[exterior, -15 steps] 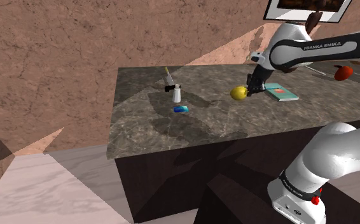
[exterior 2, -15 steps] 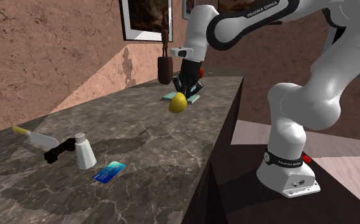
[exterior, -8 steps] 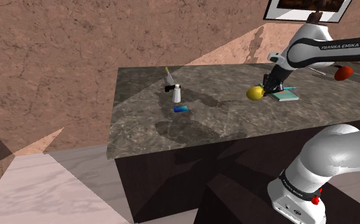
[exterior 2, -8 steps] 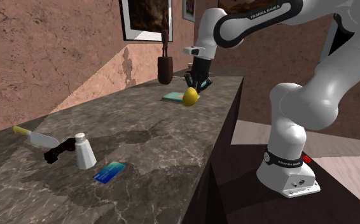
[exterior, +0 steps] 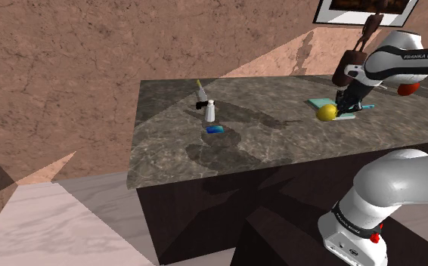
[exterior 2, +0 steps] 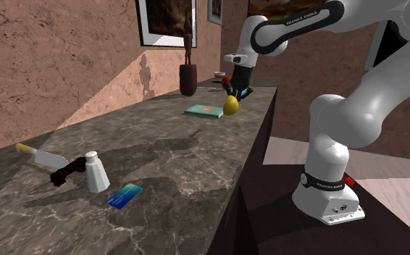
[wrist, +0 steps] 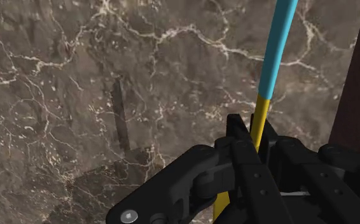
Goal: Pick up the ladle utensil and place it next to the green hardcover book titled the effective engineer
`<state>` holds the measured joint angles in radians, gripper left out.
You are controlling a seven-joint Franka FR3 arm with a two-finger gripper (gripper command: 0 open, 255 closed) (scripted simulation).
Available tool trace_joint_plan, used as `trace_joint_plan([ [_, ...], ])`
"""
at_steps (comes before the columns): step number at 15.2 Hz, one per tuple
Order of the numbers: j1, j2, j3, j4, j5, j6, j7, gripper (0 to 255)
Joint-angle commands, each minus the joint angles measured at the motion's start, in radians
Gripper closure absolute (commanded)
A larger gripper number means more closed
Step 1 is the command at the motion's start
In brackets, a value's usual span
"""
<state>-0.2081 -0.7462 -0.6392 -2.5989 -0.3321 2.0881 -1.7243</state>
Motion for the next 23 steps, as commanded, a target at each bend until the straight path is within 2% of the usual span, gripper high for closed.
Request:
trace_joint_plan([
  [1,-0.013,0.009,-0.047,0.032,-0.015,-0.016,-0.057,255],
  [7,-0.024,0.058,-0.195,0.134,-0.044,-0.038,-0.215,255],
  [13,0.015,0.131,-0.354,0.261,-0.042,-0.055,-0.365,255],
  [23,0.048,0.178,-0.447,0.175,-0.058,0.088,-0.384,255],
])
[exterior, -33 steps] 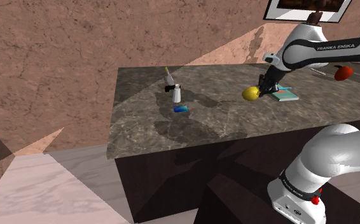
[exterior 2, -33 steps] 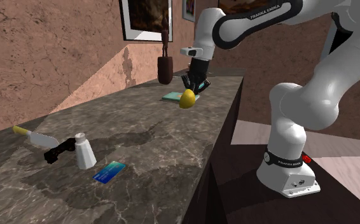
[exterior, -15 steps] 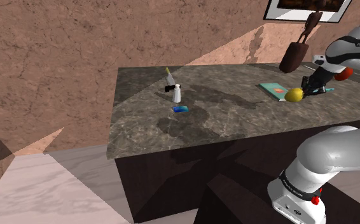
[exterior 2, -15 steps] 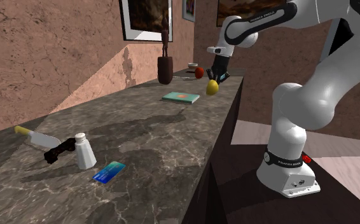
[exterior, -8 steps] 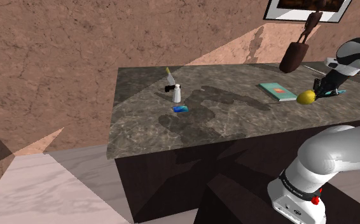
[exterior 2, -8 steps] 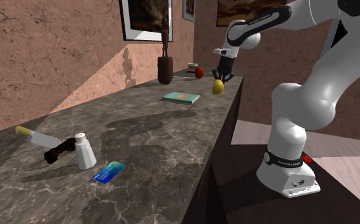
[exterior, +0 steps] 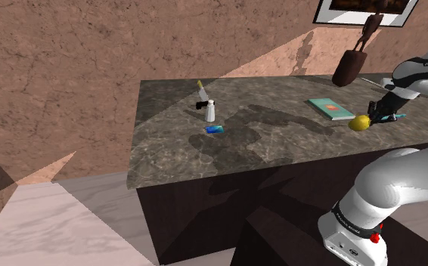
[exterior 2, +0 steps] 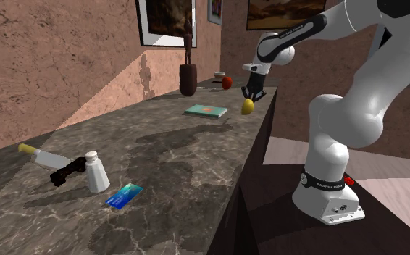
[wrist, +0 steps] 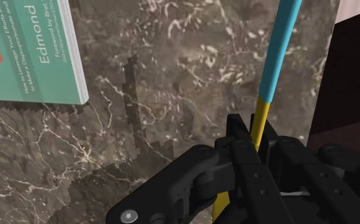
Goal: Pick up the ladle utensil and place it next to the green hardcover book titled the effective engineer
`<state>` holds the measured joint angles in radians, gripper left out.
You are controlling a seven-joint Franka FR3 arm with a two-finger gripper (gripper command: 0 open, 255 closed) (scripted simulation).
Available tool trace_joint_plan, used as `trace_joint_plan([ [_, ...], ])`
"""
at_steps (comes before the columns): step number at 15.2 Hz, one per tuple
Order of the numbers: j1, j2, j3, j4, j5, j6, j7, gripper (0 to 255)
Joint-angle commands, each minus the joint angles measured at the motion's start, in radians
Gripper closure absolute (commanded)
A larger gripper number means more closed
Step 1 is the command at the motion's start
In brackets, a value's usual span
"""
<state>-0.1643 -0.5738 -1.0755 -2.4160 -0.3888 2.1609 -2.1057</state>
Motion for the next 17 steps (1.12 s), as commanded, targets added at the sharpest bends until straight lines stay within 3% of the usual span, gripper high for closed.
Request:
trace_joint_plan([
  [1,0.009,0.012,-0.022,-0.016,-0.002,0.03,-0.005,255],
  [11,0.102,0.095,-0.172,-0.085,0.005,0.197,-0.043,255],
  [17,0.102,0.095,-0.172,-0.085,0.005,0.197,-0.043,255],
])
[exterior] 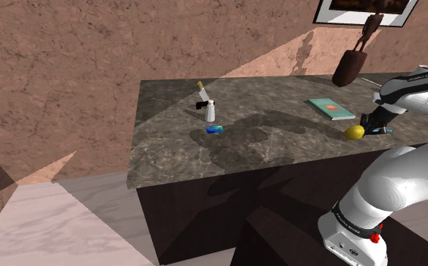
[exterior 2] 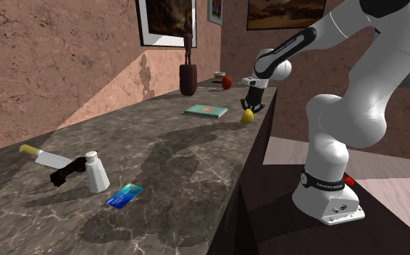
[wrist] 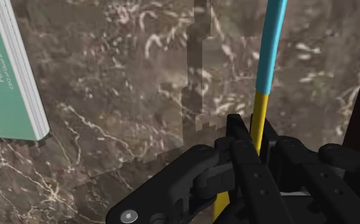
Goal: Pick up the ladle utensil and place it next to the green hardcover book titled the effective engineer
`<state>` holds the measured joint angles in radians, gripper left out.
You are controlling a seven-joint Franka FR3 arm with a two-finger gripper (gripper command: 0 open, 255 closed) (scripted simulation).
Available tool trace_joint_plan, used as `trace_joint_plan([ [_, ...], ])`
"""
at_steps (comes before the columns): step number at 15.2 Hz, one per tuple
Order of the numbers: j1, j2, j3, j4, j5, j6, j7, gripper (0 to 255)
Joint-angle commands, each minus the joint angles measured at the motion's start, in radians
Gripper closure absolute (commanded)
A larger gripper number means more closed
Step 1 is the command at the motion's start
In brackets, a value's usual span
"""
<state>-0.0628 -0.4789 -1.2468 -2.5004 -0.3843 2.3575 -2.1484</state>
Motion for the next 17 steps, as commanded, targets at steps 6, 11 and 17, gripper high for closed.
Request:
trace_joint_plan([
  [6,0.0,0.0,0.0,0.0,0.0,0.0,0.0,0],
  [11,-0.09,-0.07,0.112,0.04,-0.015,-0.122,0.018,0],
  [17,-0.107,-0.086,0.136,0.053,-0.017,-0.153,0.021,0],
])
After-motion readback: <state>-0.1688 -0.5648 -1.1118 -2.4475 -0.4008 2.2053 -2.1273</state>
